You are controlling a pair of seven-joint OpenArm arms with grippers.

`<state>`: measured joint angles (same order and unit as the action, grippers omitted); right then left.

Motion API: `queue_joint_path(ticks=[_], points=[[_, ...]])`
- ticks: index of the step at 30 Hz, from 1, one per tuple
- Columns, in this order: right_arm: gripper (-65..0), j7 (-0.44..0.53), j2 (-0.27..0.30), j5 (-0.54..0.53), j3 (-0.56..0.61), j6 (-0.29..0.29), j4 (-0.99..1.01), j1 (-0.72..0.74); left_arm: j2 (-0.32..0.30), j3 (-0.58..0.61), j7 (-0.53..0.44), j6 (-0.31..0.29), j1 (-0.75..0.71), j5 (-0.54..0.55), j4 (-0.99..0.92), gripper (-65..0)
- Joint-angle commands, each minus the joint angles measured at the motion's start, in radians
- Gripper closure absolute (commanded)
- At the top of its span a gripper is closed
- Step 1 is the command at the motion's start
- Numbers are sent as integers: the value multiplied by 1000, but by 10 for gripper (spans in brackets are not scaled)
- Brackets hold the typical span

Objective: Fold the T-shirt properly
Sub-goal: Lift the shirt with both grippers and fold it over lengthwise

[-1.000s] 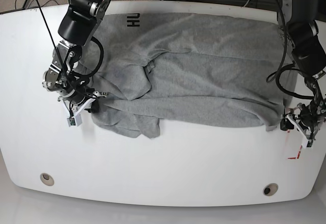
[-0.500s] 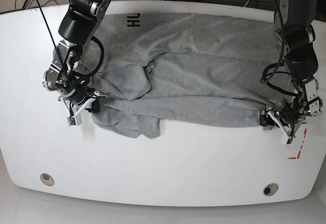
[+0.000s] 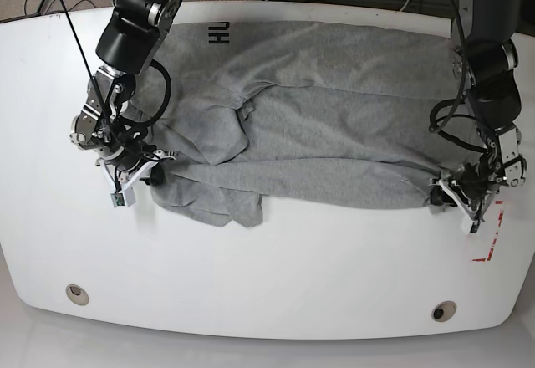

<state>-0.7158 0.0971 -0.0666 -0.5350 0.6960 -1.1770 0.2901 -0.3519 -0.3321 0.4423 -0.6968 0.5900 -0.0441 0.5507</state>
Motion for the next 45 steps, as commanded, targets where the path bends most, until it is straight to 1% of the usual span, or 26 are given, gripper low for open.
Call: queue_joint_path(ticks=[1, 2, 7, 10, 13, 18, 21, 24, 29, 35, 41, 45], points=[[-13, 22, 10, -17, 2, 2, -19, 22, -17, -2, -33, -1, 31, 13, 16, -44], [-13, 22, 10, -17, 2, 2, -19, 22, -17, -2, -30, -1, 31, 11, 16, 0], [-13, 22, 10, -16, 2, 2, -22, 22, -20, -2, -26, -1, 31, 13, 27, 0], [-13, 22, 10, -16, 3, 2, -24, 25, -20, -6, -24, -1, 26, 13, 65, 0], [-13, 17, 10, -17, 3, 2, -25, 27, -20, -8, 6, -1, -3, 19, 142, 0], [-13, 14, 13, -14, 3, 2, -63, 27, -20, -14, 86, -1, -66, 20, 334, 0], [-13, 9, 11, -12, 3, 2, -103, 24, -19, -45, 120, -1, -101, 20, 444, 0], [-13, -31, 10, -12, 3, 2, -146, 24, -16, -74, 154, -1, -140, 19, 530, 0], [-13, -84, 10, -19, 3, 2, -214, 28, -14, -94, 184, -1, -167, 19, 612, 0], [-13, -141, 10, -20, 3, 2, -304, 27, -14, -98, 221, -1, -170, 19, 655, 0], [-13, -232, 10, -20, 3, 2, -409, 14, -14, -177, 267, -1, -193, 19, 702, 0], [-13, -276, 10, -20, 3, 2, -479, -15, -14, -203, 312, -1, -213, 19, 744, 0]])
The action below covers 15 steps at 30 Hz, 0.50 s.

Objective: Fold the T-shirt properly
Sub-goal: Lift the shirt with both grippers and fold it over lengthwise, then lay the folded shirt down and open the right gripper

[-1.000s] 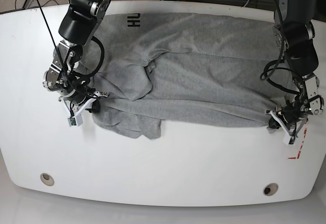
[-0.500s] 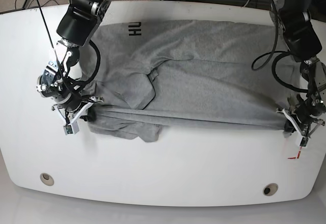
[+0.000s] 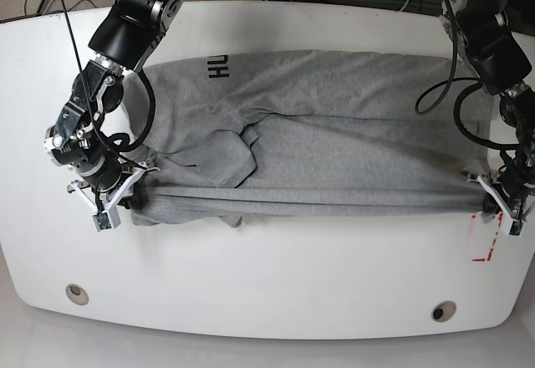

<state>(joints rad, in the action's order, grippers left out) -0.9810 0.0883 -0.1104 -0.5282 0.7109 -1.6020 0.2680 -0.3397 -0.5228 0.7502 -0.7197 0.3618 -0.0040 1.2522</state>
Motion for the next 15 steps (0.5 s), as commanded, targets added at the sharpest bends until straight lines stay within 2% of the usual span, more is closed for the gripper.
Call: queue_joint_path(ticks=[1, 5, 7, 12, 15], points=[[-13, -20, 17, 24, -4, -13, -74, 0, -26, -15, 13, 22, 9, -21, 56, 0], [-13, -57, 14, 22, -4, -13, -136, -37, -26, -35, 47, 22, -28, -21, 100, 0], [-14, -62, -11, 22, -4, -13, -172, -60, -26, -47, 61, 22, -56, -21, 126, 0], [-16, -62, -31, 24, -5, -13, -237, -115, -23, -50, 64, 22, -122, -21, 180, 0], [-16, -62, -48, 24, -5, -13, -268, -148, 0, -55, 64, 22, -159, -21, 223, 0]])
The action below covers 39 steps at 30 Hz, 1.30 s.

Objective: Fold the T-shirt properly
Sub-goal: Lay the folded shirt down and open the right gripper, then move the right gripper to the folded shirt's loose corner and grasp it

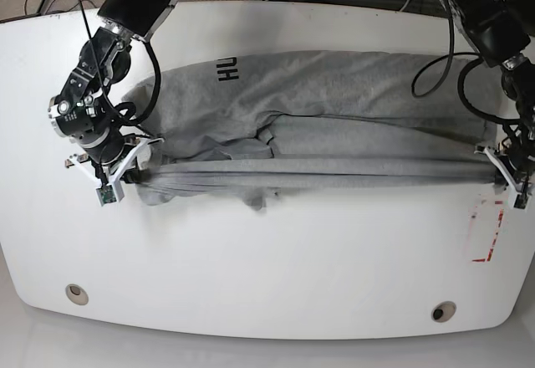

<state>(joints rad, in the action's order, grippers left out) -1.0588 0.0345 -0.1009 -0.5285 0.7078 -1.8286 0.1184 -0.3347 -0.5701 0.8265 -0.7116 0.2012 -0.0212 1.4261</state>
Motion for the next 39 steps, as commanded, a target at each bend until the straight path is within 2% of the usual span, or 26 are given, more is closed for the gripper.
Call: queue_joint_path(ticks=[1, 10, 16, 19, 25, 28, 34, 39], points=[[-16, 16, 2, 14, -5, -10, -47, -7, -1, -8, -12, 14, -9, -4, 61, 0], [-17, 15, -14, 13, -5, -10, -90, -72, 16, -5, -12, 14, -136, -4, 189, 0], [-22, 16, -32, 13, -3, -10, -69, -55, 39, -6, -12, 14, -148, -4, 190, 0], [-90, 16, -51, 13, -3, -10, -33, 0, 41, -6, -12, 14, -148, -4, 190, 0], [-382, 32, -68, 14, -3, -10, 139, 134, 41, -5, -12, 14, -148, -4, 190, 0], [-450, 98, -68, 14, -3, -10, 252, 206, 41, -5, -12, 14, -148, -4, 190, 0], [-463, 234, -61, 23, -3, -10, 533, 349, 41, -3, -12, 14, -148, -4, 192, 0], [-457, 341, -25, 23, -3, -10, 783, 436, 41, -3, -12, 14, -148, -4, 192, 0]])
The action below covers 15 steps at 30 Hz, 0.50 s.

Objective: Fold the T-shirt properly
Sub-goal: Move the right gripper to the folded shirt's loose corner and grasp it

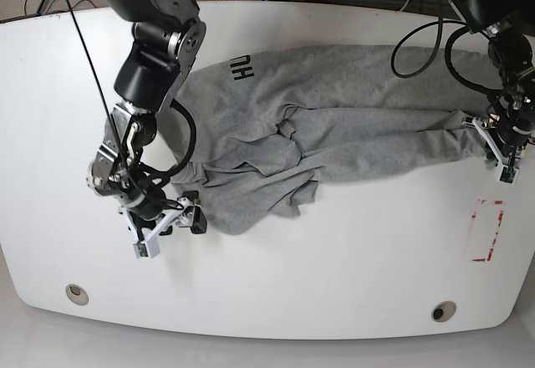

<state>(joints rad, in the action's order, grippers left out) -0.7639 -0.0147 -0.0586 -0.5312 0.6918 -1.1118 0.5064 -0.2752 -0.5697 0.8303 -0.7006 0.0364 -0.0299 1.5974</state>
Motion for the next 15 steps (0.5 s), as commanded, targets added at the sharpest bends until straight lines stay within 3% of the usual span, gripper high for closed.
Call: queue_joint_path(ticks=[1, 6, 15], points=[[-457, 74, 28, -19, 0, 6, 115, 62, -19, -3, -16, 2, 17, 5, 21, 0], [-457, 169, 42, -17, 0, 6, 286, 100, -20, -5, -16, 2, 17, 5, 19, 0], [-455, 175, 28, -24, 52, 6, 325, 71, -20, -3, -16, 2, 18, 5, 19, 0]])
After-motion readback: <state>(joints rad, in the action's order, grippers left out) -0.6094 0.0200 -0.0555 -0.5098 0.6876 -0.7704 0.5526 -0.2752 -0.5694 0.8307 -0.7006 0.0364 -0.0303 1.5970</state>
